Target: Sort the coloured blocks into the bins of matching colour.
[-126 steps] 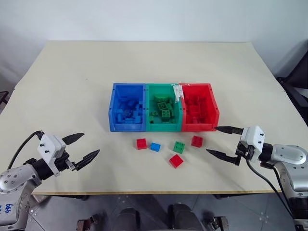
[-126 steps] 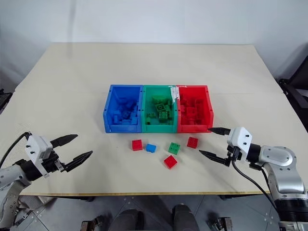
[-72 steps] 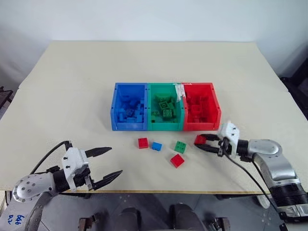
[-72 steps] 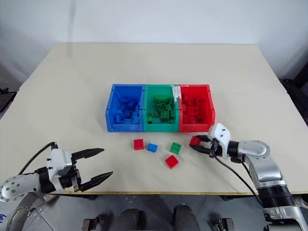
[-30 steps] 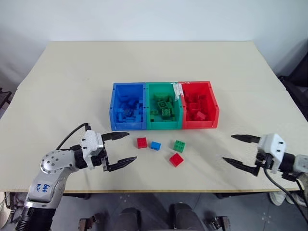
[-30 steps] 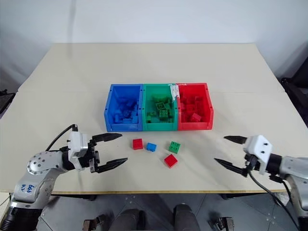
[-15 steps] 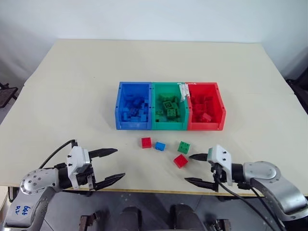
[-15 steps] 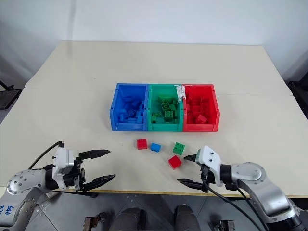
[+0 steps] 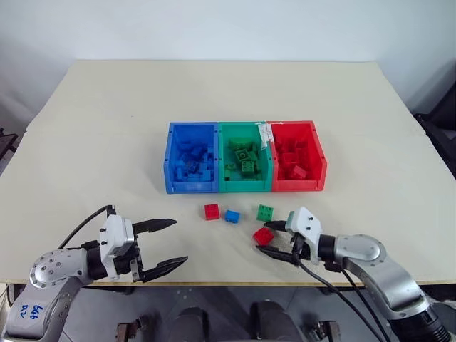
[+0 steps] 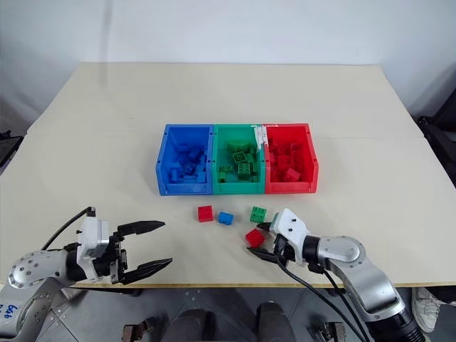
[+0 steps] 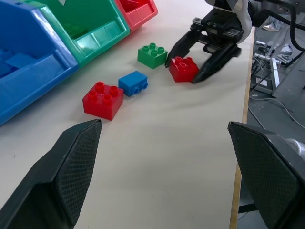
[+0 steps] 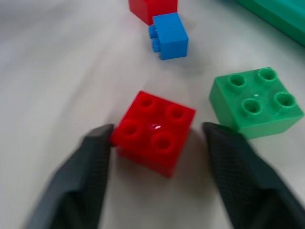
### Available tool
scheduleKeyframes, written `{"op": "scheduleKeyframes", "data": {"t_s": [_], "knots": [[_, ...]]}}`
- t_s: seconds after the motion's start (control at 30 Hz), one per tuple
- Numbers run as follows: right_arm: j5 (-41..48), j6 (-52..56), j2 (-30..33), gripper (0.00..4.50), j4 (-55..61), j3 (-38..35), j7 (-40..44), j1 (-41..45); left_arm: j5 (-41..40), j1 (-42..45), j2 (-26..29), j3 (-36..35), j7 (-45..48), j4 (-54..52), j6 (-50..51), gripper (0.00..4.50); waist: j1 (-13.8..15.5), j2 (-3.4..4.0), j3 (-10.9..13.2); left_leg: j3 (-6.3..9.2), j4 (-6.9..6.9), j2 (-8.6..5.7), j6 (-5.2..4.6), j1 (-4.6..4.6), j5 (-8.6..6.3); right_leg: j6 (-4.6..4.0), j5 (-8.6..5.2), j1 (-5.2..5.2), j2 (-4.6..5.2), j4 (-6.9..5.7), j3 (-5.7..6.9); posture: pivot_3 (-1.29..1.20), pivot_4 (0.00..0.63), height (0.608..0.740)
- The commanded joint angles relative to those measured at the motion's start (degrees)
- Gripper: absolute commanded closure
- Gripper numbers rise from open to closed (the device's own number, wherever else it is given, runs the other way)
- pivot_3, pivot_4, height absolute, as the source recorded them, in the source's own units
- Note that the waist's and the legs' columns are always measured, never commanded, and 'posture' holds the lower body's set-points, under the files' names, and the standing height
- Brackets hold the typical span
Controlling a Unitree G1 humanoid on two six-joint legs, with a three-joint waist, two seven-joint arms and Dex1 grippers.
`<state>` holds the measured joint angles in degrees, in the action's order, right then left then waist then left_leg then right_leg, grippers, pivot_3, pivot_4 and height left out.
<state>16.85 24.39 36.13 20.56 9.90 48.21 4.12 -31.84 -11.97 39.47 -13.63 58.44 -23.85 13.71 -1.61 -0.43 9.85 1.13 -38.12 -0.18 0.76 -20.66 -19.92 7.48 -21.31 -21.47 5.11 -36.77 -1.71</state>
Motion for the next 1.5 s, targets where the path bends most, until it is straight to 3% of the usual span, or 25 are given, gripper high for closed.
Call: {"op": "scheduleKeyframes", "data": {"t_s": [0.03, 0.07, 0.27, 0.43, 0.57, 0.73, 0.97, 1.03, 1.23, 1.33, 1.5], "knots": [[-0.1, -1.7, 0.9, 2.90, -0.6, -0.5, 1.5, -1.0, -0.9, -0.4, 0.4, -1.4, 0.7, -1.9, -1.6, 0.00, 0.0, 0.00, 0.0, 0.00, 0.00, -0.01, -0.01, 0.00, 0.00, 0.00, 0.00, 0.00, 0.00, 0.01, 0.00, 0.00, 0.150, 0.740], [0.1, -2.5, 1.3, 3.06, -0.7, -1.0, 2.2, -1.2, -1.2, -0.4, 0.4, -1.2, 0.8, -1.8, -1.2, 0.00, 0.0, 0.00, 0.0, 0.00, 0.01, -0.01, -0.01, 0.00, -0.01, 0.00, 0.00, 0.00, 0.01, 0.01, 0.00, 0.00, 0.150, 0.740], [10.9, -1.2, 2.9, 3.05, 2.8, -10.2, 6.8, -1.8, -2.7, 3.1, -1.9, -0.3, -1.5, -1.2, -0.3, 0.00, 0.2, -0.01, 0.0, 0.01, 0.01, -0.04, -0.07, -0.03, -0.04, 0.00, 0.00, 0.01, 0.04, 0.04, 0.02, 0.00, 0.150, 0.740], [16.7, 3.5, -0.8, 3.05, -1.4, -18.9, -1.8, 8.6, -5.6, 8.4, -5.3, -0.2, -6.4, -1.7, 2.1, 0.00, -0.4, -0.02, 0.0, -0.03, -0.04, -0.04, -0.05, -0.03, -0.02, 0.01, 0.01, 0.00, 0.04, -0.01, 0.00, 0.00, 0.150, 0.740], [10.1, -0.2, -3.1, 3.05, -11.7, -18.6, -7.6, 19.0, -6.5, 12.1, -7.3, -0.3, -9.5, -1.6, 3.2, 0.00, -0.1, -0.02, 0.0, 0.00, -0.02, -0.03, 0.05, 0.02, 0.09, 0.02, 0.01, -0.04, -0.01, -0.14, 0.04, 0.00, 0.150, 0.740], [3.8, -3.2, -4.5, 3.05, -22.0, -15.2, -9.7, 25.9, -5.1, 13.2, -6.7, 0.1, -9.8, -1.3, 2.4, 0.00, -0.1, -0.02, 0.0, -0.03, 0.01, -0.06, -0.01, -0.10, 0.06, 0.02, 0.01, -0.16, 0.00, -0.13, 0.04, 0.00, 0.150, 0.740], [2.9, -10.2, -4.2, 0.69, -25.1, -18.0, -8.0, 25.7, -0.2, 11.4, -5.0, -0.2, -9.1, -0.5, -1.4, 0.00, -0.1, -0.01, 0.0, 0.03, -0.08, -0.11, -0.04, -0.57, 0.05, 0.03, 0.02, -0.51, 0.06, -0.28, 0.35, 0.00, 0.150, 0.740], [5.3, -13.0, -2.5, 0.07, -22.0, -19.9, -3.4, 22.4, 0.4, 10.8, -4.7, -0.3, -8.7, 0.3, -2.2, 0.00, -0.1, -0.01, 0.0, 0.03, -0.07, -0.11, -0.04, -0.58, 0.05, 0.03, 0.02, -0.50, 0.06, -0.25, 0.76, 0.00, 0.150, 0.740], [9.1, -17.2, 4.5, 0.01, -16.8, -24.7, 9.2, 8.8, 1.9, 11.2, -2.8, 1.9, -4.2, 3.6, -4.4, 0.00, 0.2, 0.01, 0.0, 0.36, -0.14, -0.17, -0.07, -0.59, 0.03, 0.03, 0.02, -0.12, 0.23, -0.05, 1.25, 0.00, 0.150, 0.740], [5.4, -26.0, 8.7, 0.01, -21.4, -26.7, 14.5, 1.5, 4.7, 13.9, -2.7, 4.4, -4.3, 6.4, -4.9, 0.00, 1.0, 0.01, 0.0, 0.48, -0.19, -0.24, -0.12, -0.52, 0.06, 0.03, 0.02, 0.01, 0.28, 0.06, 1.36, 0.00, 0.150, 0.740], [4.8, -33.2, 11.9, 0.01, -28.4, -28.7, 19.0, -1.5, 6.6, 17.2, -3.1, 7.1, -2.1, 10.1, -7.2, 0.00, 0.8, 0.04, 0.1, 0.23, -0.22, -0.25, -0.15, -0.40, 0.21, 0.14, 0.07, 0.08, 0.28, 0.17, 1.32, 0.00, 0.150, 0.740]]}}
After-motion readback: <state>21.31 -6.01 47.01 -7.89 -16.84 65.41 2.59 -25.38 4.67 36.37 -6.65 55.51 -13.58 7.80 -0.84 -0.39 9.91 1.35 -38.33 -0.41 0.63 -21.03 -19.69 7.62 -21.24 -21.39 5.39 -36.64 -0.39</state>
